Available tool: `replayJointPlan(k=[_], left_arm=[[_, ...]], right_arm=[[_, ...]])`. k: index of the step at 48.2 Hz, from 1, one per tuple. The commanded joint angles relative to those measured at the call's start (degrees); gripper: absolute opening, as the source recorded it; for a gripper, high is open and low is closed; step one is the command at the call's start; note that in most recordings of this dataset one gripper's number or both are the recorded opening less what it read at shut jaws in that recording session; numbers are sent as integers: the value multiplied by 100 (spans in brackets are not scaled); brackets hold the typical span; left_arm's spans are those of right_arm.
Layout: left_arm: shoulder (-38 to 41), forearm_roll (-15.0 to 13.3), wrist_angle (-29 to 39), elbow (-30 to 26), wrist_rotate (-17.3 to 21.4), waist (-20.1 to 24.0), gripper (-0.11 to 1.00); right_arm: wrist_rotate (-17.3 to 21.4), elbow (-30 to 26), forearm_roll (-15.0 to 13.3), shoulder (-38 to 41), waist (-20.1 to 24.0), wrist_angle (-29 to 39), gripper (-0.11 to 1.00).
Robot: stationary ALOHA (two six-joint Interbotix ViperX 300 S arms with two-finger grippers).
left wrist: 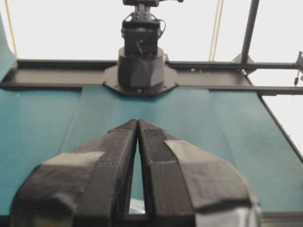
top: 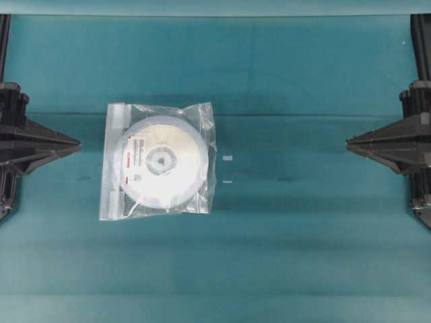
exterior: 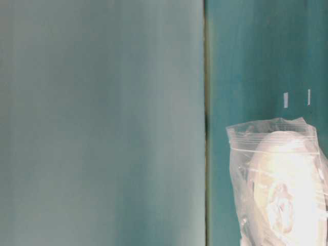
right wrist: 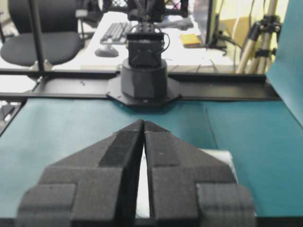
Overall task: Take out the reel from the clear zip bag.
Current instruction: 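Move the left gripper toward the left edge of the clear bag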
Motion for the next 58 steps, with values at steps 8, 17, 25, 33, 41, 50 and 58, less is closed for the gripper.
replayJointPlan(k=[8,17,25,33,41,50,58], left_arm=[[501,79,-193,-281,-1046,-70,1],[738,79,-149,-316,-2065,-35,-2],[905,79,132,-255,-3217,185,-2],[1143,79,563,-229,-4078,439,-2],[1529,79,905,-105,-4386,659,-2],[2021,79,879,79,-4720,853,-2],[2391,79,729,404,-4746,896,-2]], right_arm=[[563,-132,589,70,70,-9,0],[1028,-141,756,97,44,79,0],[1362,-123,984,264,-105,255,0],[1670,-123,1292,510,-237,299,0],[1802,-123,1503,677,-272,413,0],[1828,-132,1582,826,-281,431,0],[1828,-132,1644,976,-281,431,0]])
